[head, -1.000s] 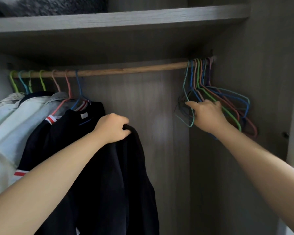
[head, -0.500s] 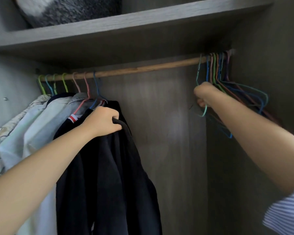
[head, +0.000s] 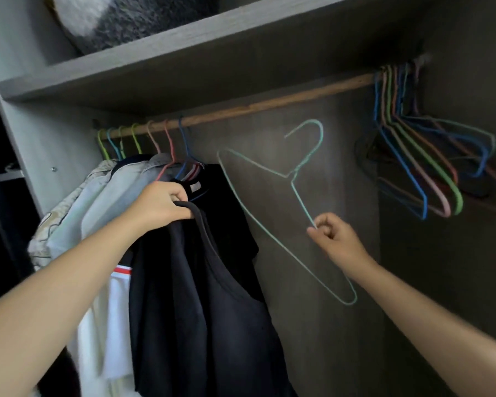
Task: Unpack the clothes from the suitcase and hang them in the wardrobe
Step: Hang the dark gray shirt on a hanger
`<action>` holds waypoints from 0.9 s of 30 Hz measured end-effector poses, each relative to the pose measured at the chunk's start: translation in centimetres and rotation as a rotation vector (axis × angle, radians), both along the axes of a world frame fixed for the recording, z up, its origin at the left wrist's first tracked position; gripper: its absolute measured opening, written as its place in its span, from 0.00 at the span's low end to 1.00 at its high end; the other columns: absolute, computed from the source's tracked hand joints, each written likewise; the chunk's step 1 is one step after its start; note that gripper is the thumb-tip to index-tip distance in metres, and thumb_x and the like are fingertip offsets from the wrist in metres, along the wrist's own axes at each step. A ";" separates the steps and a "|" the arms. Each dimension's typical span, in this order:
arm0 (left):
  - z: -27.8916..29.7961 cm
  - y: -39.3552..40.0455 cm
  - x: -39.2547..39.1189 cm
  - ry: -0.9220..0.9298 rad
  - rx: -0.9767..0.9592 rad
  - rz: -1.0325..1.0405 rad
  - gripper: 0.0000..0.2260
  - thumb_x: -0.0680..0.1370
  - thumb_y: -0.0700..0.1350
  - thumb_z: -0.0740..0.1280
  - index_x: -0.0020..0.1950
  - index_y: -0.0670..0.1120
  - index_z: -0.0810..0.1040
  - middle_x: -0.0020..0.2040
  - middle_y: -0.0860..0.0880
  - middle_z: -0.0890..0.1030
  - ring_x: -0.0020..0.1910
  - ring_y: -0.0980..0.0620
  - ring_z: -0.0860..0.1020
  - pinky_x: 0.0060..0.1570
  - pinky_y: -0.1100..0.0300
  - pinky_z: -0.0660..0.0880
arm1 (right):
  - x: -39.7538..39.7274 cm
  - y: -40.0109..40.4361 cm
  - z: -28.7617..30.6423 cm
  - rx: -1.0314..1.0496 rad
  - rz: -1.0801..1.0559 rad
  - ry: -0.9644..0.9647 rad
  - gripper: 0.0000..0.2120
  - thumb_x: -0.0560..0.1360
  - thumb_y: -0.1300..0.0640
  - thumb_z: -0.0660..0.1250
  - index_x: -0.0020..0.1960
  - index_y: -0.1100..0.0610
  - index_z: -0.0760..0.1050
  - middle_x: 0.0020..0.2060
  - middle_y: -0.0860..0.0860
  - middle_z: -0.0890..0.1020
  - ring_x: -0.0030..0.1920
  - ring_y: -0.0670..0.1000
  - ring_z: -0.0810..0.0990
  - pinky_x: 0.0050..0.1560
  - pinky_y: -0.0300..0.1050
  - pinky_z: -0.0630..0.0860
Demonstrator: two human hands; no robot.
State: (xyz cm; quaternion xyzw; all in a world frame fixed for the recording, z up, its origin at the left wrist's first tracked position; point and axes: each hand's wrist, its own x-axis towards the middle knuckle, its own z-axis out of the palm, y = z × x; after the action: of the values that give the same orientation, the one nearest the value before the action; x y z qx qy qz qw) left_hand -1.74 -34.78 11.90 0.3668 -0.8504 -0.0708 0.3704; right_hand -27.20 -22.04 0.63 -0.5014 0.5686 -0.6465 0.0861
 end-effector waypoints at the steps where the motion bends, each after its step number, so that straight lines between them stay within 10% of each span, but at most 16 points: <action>1: 0.1 0.0 0.3 0.008 0.007 0.008 0.15 0.67 0.35 0.73 0.28 0.47 0.70 0.27 0.48 0.71 0.29 0.53 0.67 0.30 0.65 0.62 | 0.9 -0.3 -0.4 0.053 0.087 -0.078 0.12 0.75 0.73 0.60 0.44 0.56 0.67 0.22 0.47 0.67 0.17 0.41 0.64 0.21 0.28 0.60; 4: -0.2 0.3 0.9 0.025 0.021 0.014 0.15 0.67 0.35 0.73 0.29 0.46 0.70 0.27 0.48 0.71 0.28 0.55 0.66 0.30 0.64 0.63 | 2.8 -1.8 -0.4 0.250 0.281 -0.279 0.22 0.73 0.74 0.56 0.58 0.51 0.61 0.25 0.52 0.69 0.14 0.41 0.61 0.15 0.30 0.56; 7: -0.8 0.7 1.7 0.010 0.038 0.037 0.15 0.67 0.35 0.73 0.29 0.47 0.70 0.27 0.48 0.71 0.23 0.60 0.67 0.27 0.70 0.62 | 4.0 -2.6 0.4 0.307 0.353 -0.318 0.06 0.77 0.61 0.61 0.45 0.51 0.68 0.16 0.44 0.62 0.14 0.40 0.55 0.18 0.27 0.50; 13: -1.3 1.0 3.2 0.017 0.011 0.146 0.15 0.66 0.36 0.73 0.28 0.47 0.69 0.27 0.49 0.71 0.26 0.58 0.68 0.29 0.68 0.63 | 4.5 -3.2 2.6 0.207 0.532 -0.431 0.16 0.80 0.51 0.53 0.40 0.57 0.73 0.15 0.46 0.62 0.15 0.43 0.58 0.19 0.30 0.55; 22: -1.8 1.4 5.4 0.029 0.025 0.188 0.13 0.66 0.37 0.73 0.29 0.47 0.71 0.26 0.51 0.70 0.22 0.61 0.67 0.24 0.73 0.62 | 1.1 -2.0 5.4 0.330 0.667 0.145 0.15 0.77 0.61 0.60 0.35 0.59 0.79 0.17 0.44 0.59 0.18 0.40 0.55 0.19 0.29 0.53; 27: -1.8 2.6 5.7 -0.105 0.108 0.084 0.12 0.66 0.35 0.73 0.32 0.47 0.72 0.28 0.51 0.73 0.24 0.61 0.69 0.31 0.68 0.66 | 0.2 -2.2 6.3 0.374 0.829 0.191 0.29 0.43 0.34 0.77 0.32 0.55 0.82 0.17 0.43 0.60 0.18 0.40 0.55 0.19 0.29 0.54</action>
State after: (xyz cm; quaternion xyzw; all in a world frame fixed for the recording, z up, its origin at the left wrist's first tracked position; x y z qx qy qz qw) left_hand 3.98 -32.13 10.11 0.4248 -0.8476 -0.0817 0.3073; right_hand -26.99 -24.25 6.97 -0.7195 0.4321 -0.3949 0.3736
